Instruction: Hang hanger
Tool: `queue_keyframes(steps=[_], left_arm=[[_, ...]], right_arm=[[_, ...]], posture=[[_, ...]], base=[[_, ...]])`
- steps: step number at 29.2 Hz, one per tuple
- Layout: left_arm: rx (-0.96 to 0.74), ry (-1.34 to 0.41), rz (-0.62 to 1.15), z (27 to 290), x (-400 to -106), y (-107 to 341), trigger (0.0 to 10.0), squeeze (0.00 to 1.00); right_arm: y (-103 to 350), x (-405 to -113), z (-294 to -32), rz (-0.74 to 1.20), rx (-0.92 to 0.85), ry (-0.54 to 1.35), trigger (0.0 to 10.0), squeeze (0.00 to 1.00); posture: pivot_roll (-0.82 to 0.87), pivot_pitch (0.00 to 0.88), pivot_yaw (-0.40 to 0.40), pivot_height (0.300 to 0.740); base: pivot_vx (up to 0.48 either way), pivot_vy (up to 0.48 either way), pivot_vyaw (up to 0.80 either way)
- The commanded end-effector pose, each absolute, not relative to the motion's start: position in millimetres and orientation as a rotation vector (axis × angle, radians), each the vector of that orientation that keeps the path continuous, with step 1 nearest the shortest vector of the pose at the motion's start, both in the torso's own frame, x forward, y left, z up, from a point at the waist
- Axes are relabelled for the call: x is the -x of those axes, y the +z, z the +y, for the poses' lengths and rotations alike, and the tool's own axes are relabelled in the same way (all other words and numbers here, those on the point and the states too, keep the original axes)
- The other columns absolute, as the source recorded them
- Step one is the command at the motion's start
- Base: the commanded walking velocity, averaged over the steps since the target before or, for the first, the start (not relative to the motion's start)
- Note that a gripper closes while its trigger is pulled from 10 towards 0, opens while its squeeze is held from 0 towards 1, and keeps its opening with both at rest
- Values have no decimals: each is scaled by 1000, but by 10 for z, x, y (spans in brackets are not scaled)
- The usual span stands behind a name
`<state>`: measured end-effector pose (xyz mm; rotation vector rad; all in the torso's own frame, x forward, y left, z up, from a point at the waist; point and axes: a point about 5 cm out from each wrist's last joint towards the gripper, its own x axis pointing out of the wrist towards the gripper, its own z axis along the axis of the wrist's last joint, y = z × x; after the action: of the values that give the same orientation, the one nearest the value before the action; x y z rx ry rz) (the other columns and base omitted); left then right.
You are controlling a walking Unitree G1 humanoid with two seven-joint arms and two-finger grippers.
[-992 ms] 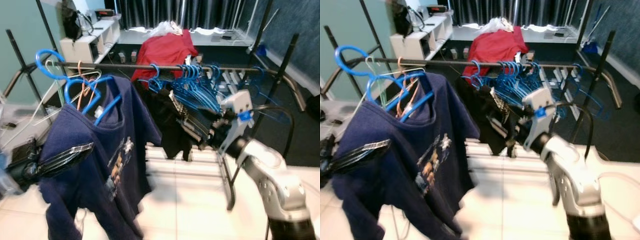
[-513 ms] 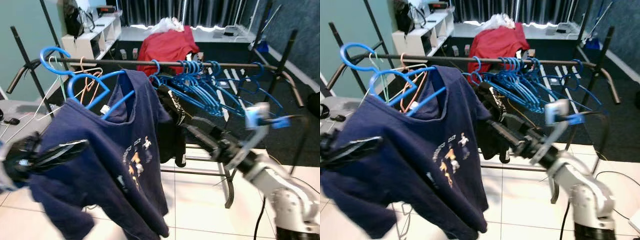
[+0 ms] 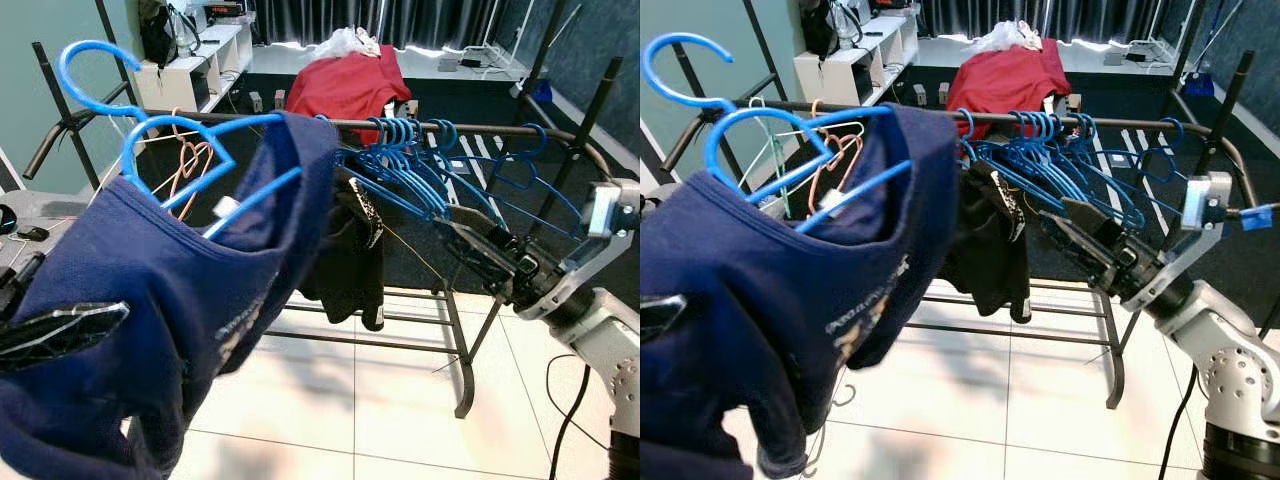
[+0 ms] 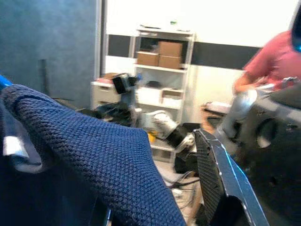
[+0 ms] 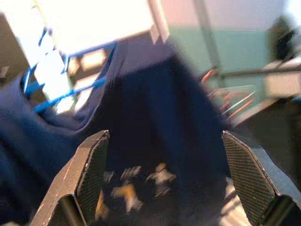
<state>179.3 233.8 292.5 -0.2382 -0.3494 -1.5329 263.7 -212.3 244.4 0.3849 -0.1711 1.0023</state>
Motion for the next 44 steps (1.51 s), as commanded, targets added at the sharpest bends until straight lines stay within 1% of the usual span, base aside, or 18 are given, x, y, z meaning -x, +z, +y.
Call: queue_keyframes(steps=[1, 2, 4, 6, 11, 18, 19, 20, 21, 22, 23, 25, 26, 28, 30, 36, 39, 44], left_arm=[[232, -1649, -321, 2199, -1752, 2959, 10000, 0], [232, -1649, -321, 2199, -1752, 2959, 10000, 0], [252, -1704, -298, 2141, -1746, 2951, 10000, 0], [258, -1728, -289, 2148, -1735, 2963, 10000, 0], [263, -1763, -268, 2137, -1722, 2978, 10000, 0], [257, -1759, -263, 2141, -1725, 3006, 10000, 0], [250, -1747, -265, 2162, -1726, 3028, 10000, 0], [250, -1747, -265, 2162, -1726, 3028, 10000, 0], [245, -1740, -266, 2180, -1722, 3047, 10000, 0], [245, -1740, -266, 2180, -1722, 3047, 10000, 0], [245, -1747, -261, 2182, -1710, 3060, 10000, 0], [245, -1747, -261, 2182, -1710, 3060, 10000, 0], [247, -1764, -253, 2160, -1699, 3063, 10000, 0], [258, -1806, -242, 2097, -1690, 3055, 10000, 0], [258, -1806, -242, 2097, -1690, 3055, 10000, 0], [271, -1855, -236, 2036, -1669, 3062, 10000, 0], [280, -1892, -242, 1993, -1653, 3075, 10000, 0], [286, -1920, -248, 1955, -1650, 3086, 10000, 0]], right_arm=[[2468, -2558, -2007, -145, -345, 1112, 10000, 0], [2468, -2558, -2007, -145, -345, 1112, 10000, 0], [2511, -2490, -1988, -123, -312, 1192, 10000, 0], [2540, -2465, -2021, -109, -290, 1212, 10000, 0], [2576, -2477, -2074, -97, -239, 1198, 10000, 0], [2623, -2469, -2139, -85, -191, 1185, 10000, 0], [2612, -2418, -2213, -59, -172, 1182, 10000, 0], [2612, -2418, -2213, -59, -172, 1182, 10000, 0], [2617, -2371, -2308, -40, -156, 1166, 10000, 0], [2617, -2371, -2308, -40, -156, 1166, 10000, 0], [2667, -2335, -2407, -47, -140, 1143, 10000, 0], [2667, -2335, -2407, -47, -140, 1143, 10000, 0], [2737, -2325, -2473, -73, -137, 1125, 10000, 0], [2822, -2355, -2510, -125, -138, 1108, 10000, 0], [2822, -2355, -2510, -125, -138, 1108, 10000, 0], [2791, -2487, -2529, -149, -127, 1052, 10000, 0], [2744, -2549, -2476, -134, -128, 1065, 10000, 0], [2685, -2573, -2401, -101, -118, 1102, 10000, 0]], posture=[[-60, 0, -8, 740], [-60, 0, -8, 740], [-63, 0, -3, 740], [-65, 0, -2, 740], [-66, 0, 0, 740], [-63, 0, -5, 740], [-62, 0, -5, 740], [-62, 0, -5, 740], [-62, 0, -5, 740], [-62, 0, -5, 740], [-63, 0, -3, 740], [-63, 0, -3, 740], [-64, 0, -2, 740], [-61, 0, -4, 740], [-61, 0, -4, 740], [-48, 7, -2, 740], [-46, 8, -2, 740], [-45, 9, -3, 740]], base=[[0, 0, 0], [0, 0, 0], [0, 0, 0], [0, 0, 0], [0, 0, 0], [0, 0, 0], [0, 0, 0], [0, 0, 0], [0, 0, 0], [0, 0, 0], [0, 0, 0], [0, 0, 0], [0, 0, 0], [0, 0, 0], [0, 0, 0], [0, 0, 0], [0, 0, 0], [0, 0, 0]])
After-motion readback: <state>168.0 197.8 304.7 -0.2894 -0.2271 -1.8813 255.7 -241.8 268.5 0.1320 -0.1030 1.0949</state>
